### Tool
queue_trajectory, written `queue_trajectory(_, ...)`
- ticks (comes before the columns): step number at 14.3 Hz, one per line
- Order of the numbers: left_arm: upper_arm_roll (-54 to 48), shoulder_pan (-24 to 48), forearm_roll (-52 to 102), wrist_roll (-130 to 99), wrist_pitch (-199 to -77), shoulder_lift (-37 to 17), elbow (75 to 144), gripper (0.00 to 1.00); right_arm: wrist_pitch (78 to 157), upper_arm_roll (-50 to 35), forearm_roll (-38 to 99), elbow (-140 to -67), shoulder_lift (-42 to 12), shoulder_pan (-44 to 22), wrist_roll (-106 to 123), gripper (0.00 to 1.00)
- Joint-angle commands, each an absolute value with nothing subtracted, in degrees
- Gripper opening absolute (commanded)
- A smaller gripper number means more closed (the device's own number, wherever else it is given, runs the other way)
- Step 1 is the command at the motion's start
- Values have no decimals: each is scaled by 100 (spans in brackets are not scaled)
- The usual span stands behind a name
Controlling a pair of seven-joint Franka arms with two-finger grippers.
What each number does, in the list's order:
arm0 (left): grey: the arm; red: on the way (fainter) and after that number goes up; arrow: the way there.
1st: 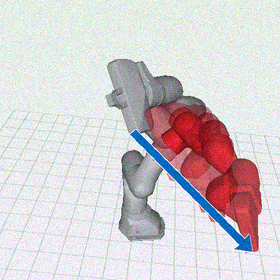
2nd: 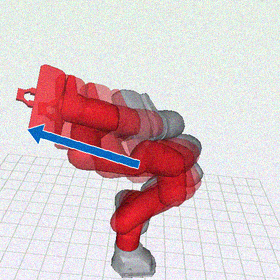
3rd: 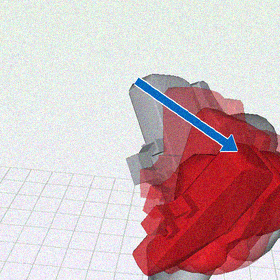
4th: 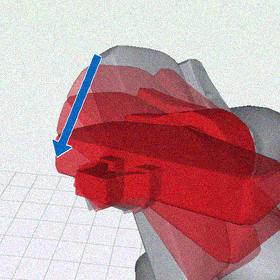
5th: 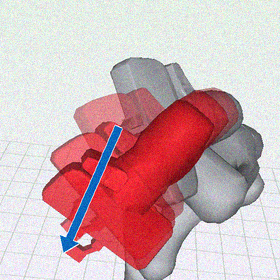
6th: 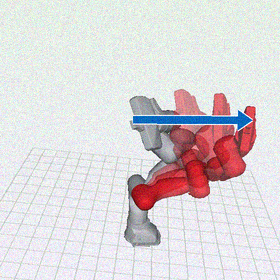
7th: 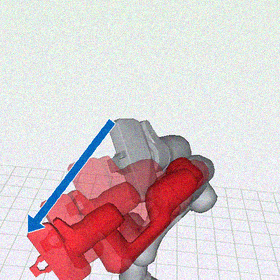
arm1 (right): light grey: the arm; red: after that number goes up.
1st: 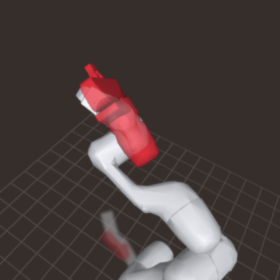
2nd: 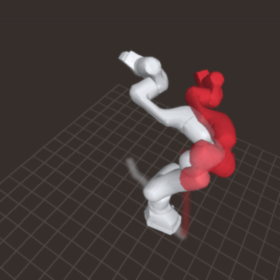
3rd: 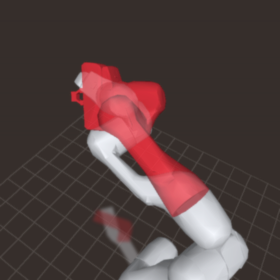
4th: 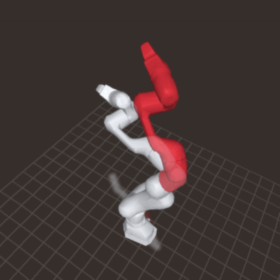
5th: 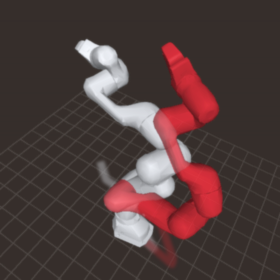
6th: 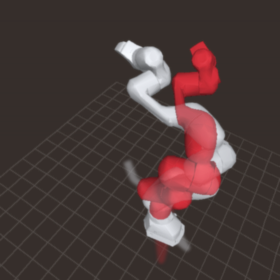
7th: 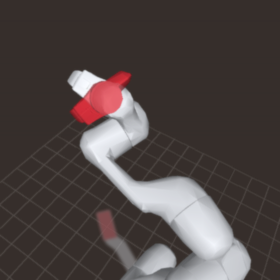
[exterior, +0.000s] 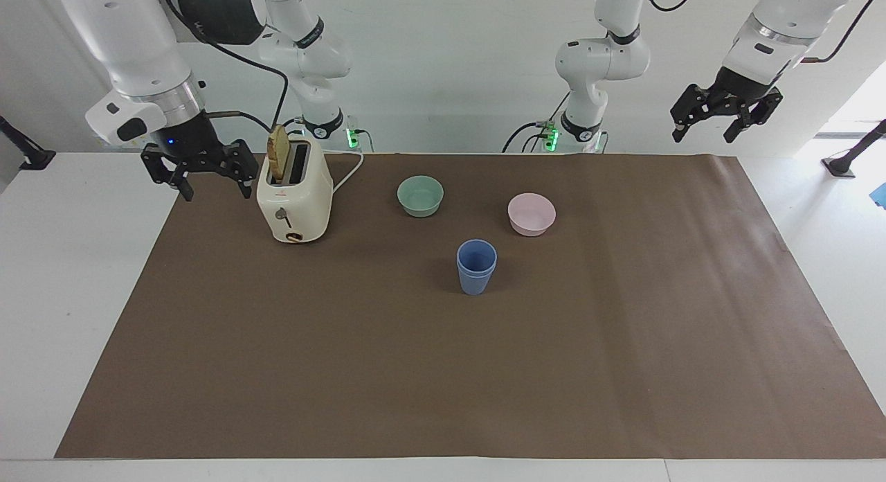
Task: Stack blue cups with both arms
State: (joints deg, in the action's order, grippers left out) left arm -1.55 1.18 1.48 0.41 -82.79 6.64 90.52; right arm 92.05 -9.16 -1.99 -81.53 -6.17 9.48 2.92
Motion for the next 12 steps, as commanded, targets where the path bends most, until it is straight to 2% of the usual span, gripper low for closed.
queue_trajectory(1,-141,123,193,70,-8183,721,9035,100,9132,-949,-158,-8165,-527,1046,457,100)
queue_trajectory(12,-141,123,193,70,-8183,721,9035,100,9211,-967,-167,-8191,-422,1028,457,100)
